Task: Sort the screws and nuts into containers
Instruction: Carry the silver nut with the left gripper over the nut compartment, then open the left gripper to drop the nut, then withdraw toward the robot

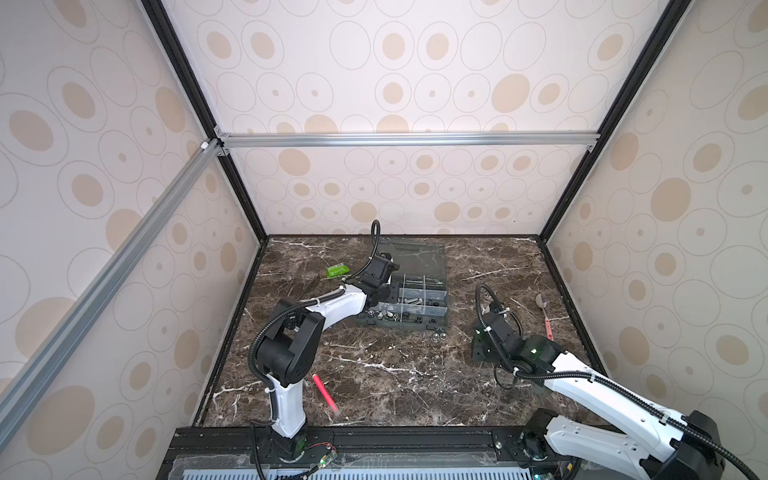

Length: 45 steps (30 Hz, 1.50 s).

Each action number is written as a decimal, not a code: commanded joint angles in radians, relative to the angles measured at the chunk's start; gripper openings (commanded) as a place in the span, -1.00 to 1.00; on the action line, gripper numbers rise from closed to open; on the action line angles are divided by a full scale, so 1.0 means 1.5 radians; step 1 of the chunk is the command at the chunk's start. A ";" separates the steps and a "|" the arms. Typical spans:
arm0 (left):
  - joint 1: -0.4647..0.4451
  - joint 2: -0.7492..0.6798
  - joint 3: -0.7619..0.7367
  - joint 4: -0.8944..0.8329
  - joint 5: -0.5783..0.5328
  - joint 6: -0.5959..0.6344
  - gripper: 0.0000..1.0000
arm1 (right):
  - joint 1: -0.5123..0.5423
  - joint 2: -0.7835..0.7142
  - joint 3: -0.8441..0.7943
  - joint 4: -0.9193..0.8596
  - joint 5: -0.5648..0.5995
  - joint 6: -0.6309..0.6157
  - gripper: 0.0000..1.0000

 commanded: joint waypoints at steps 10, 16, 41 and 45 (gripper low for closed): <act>0.009 -0.069 -0.015 0.015 0.017 -0.012 -0.21 | -0.004 -0.036 -0.017 -0.020 0.019 0.023 -0.12; 0.008 -0.163 -0.113 0.099 0.074 0.000 -0.17 | -0.004 -0.034 -0.023 -0.012 0.014 0.026 -0.12; 0.008 -0.503 -0.404 0.113 0.020 -0.078 -0.10 | -0.004 0.067 -0.044 0.084 -0.052 0.008 -0.12; 0.008 -0.538 -0.441 0.113 0.017 -0.096 -0.09 | -0.003 0.090 -0.045 0.100 -0.059 0.008 -0.12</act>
